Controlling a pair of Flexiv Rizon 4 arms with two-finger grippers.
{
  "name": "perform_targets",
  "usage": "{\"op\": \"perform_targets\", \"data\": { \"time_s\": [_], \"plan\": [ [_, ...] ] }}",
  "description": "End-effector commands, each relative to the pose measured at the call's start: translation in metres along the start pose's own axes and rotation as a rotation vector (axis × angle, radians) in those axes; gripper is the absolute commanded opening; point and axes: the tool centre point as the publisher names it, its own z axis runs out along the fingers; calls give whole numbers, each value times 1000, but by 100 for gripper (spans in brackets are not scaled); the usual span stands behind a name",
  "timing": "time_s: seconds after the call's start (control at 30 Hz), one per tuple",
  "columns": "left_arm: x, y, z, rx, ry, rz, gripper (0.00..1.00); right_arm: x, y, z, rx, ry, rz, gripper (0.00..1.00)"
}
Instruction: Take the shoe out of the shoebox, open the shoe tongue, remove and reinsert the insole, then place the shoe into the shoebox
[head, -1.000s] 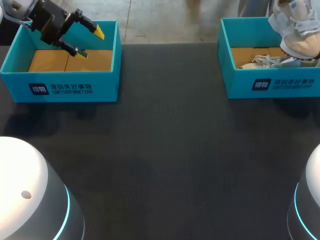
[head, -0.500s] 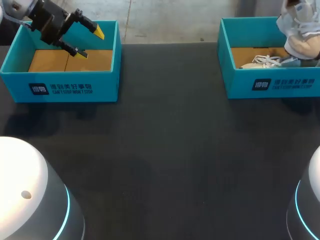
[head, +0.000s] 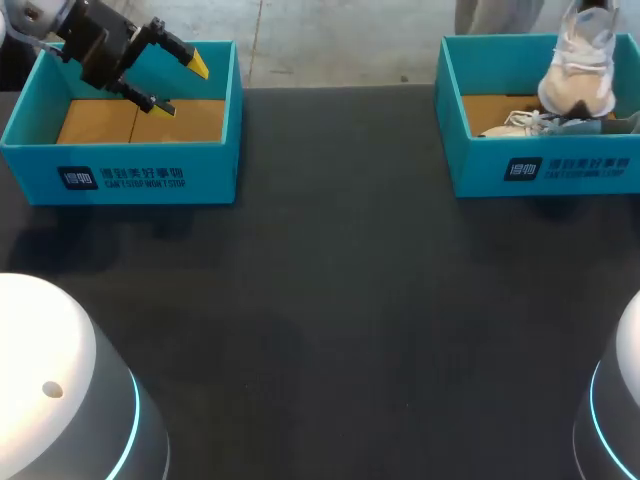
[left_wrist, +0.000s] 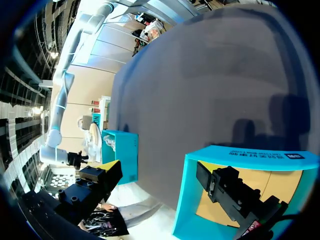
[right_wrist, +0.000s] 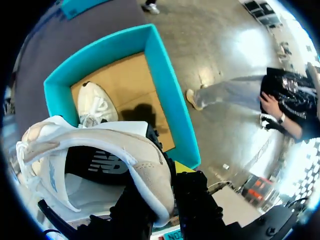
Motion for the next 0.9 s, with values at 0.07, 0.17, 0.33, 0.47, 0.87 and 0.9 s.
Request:
{"op": "perform_targets", "data": {
  "time_s": [0.07,0.17,0.33,0.47,0.87,0.9],
  "plan": [
    [0,0,-1,0,3,0,100,3,-8,-4,36,-6,205,0],
    [0,0,-1,0,3,0,100,4,-14,-3,58,4,307,0],
    [0,0,-1,0,3,0,100,7,-24,-1,98,12,457,0],
    [0,0,-1,0,3,0,100,8,-27,0,104,-1,526,0],
    [0,0,-1,0,3,0,100,16,-39,-2,176,16,709,0],
    [0,0,-1,0,3,0,100,16,-39,-2,176,16,709,0]
  ]
}}
